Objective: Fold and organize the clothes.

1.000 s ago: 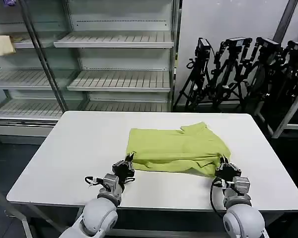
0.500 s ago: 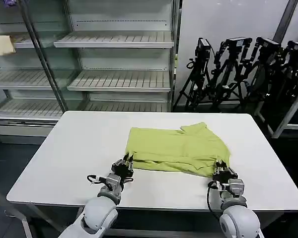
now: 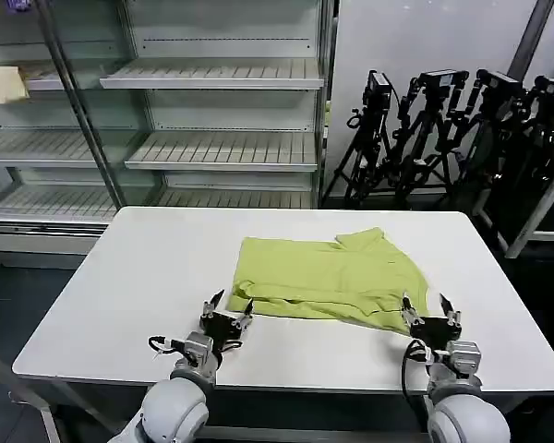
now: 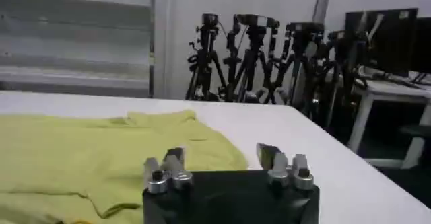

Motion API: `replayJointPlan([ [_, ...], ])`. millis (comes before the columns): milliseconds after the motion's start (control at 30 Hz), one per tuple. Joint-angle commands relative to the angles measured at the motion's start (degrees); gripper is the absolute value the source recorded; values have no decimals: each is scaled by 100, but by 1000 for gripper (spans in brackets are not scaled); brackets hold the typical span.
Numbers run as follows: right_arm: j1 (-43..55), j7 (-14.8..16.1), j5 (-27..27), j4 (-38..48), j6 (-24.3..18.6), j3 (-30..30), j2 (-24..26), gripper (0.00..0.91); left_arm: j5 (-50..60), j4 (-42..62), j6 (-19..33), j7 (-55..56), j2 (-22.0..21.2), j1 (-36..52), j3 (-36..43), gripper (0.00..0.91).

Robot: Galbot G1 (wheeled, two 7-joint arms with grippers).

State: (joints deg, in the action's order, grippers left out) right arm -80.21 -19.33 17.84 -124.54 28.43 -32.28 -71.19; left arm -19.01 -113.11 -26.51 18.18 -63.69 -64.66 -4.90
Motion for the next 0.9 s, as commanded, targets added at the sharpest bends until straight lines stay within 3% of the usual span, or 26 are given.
replayJointPlan([
  [33, -351, -164, 500, -245, 211, -391, 42, 907, -508, -125, -136, 95, 27, -96, -80, 907],
  [133, -294, -305, 981, -87, 467, -453, 63, 907, -665, 25, -204, 142, -18, 55, -33, 907],
  [200, -286, -310, 1015, -14, 470, -423, 92, 907, -775, 135, -252, 172, -42, 162, -8, 776],
  [233, -281, -324, 1046, 2, 472, -403, 101, 907, -829, 163, -271, 184, -55, 207, 7, 595],
  [267, -275, -336, 1112, 20, 474, -380, 111, 907, -864, 193, -294, 189, -59, 240, 20, 494],
  [300, -267, -345, 1180, 40, 474, -343, 117, 907, -950, 212, -315, 188, -63, 270, 30, 302],
  [333, -247, -347, 1231, 78, 474, -303, 123, 907, -1005, 246, -339, 196, -75, 300, 40, 302],
  [367, -212, -360, 1305, 155, 474, -237, 130, 685, -1078, 299, -344, 209, -91, 339, 50, 141],
  [400, -189, -372, 1334, 173, 474, -201, 132, 574, -1090, 340, -343, 215, -102, 366, 57, 111],
  [433, -176, -378, 1370, 217, 475, -178, 132, 363, -1095, 360, -343, 219, -112, 377, 62, 81],
  [467, -132, -388, 1480, 281, 475, -119, 139, 252, -1117, 392, -343, 224, -126, 404, 70, 81],
  [500, -106, -406, 1540, 317, 475, -90, 141, 50, -1131, 416, -343, 228, -135, 418, 74, 81],
  [533, -87, -409, 1557, 337, 474, -73, 140, 0, -1142, 436, -343, 228, -138, 424, 76, 81],
  [900, 2, -353, 1614, 472, 466, 71, 152, 0, -1292, 586, -379, 224, -200, 436, 86, 81],
])
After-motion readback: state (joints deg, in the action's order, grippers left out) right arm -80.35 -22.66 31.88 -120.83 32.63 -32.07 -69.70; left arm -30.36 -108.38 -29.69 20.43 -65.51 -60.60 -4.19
